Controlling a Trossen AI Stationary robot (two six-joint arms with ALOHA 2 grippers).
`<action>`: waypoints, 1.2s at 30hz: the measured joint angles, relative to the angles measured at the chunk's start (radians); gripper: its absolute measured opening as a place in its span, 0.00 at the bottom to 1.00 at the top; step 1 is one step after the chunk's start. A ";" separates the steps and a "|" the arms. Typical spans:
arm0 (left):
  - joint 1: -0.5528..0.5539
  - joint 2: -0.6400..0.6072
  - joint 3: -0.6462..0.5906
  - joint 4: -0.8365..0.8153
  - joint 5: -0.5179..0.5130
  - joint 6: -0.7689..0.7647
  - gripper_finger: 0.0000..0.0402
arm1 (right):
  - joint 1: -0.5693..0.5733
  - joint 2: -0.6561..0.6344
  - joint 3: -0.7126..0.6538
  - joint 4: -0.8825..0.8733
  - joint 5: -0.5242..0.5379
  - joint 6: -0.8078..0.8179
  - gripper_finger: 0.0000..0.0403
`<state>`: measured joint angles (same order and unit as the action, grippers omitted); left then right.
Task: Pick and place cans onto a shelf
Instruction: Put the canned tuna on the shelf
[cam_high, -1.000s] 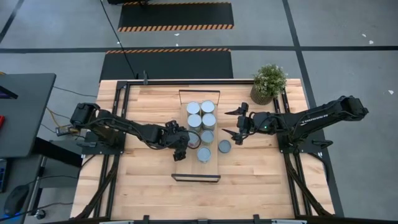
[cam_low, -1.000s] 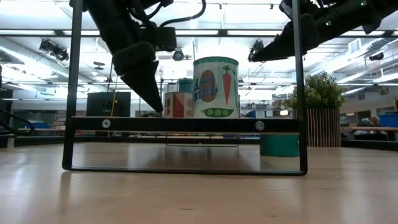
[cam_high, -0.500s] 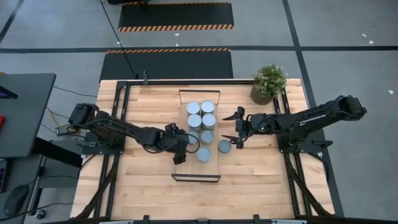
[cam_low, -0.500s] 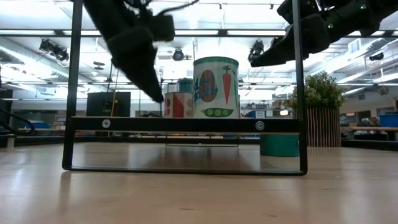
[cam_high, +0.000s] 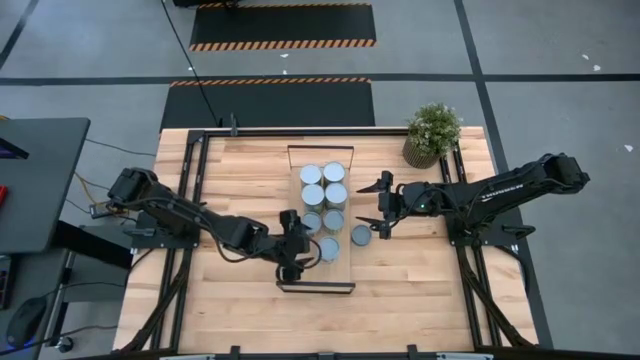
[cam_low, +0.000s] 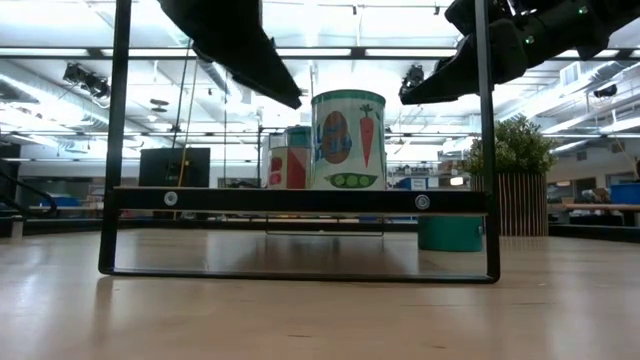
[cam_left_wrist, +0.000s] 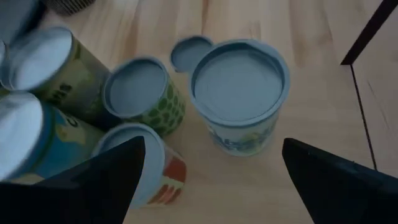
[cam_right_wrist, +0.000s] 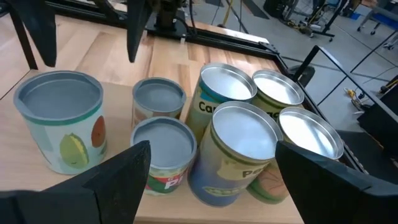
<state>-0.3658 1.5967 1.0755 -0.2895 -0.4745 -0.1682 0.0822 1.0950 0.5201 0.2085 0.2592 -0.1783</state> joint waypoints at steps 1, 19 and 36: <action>-0.003 0.002 0.000 0.005 -0.008 0.017 0.96 | 0.000 0.000 0.000 0.000 0.000 0.000 0.87; 0.055 0.087 -0.003 0.165 0.027 0.127 0.96 | 0.000 0.000 0.000 0.007 0.000 -0.003 0.87; 0.062 0.087 -0.003 0.190 -0.037 0.072 0.96 | 0.000 0.000 0.000 0.006 0.000 -0.006 0.87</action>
<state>-0.3038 1.6833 1.0729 -0.1000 -0.5119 -0.0958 0.0822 1.0950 0.5201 0.2150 0.2596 -0.1848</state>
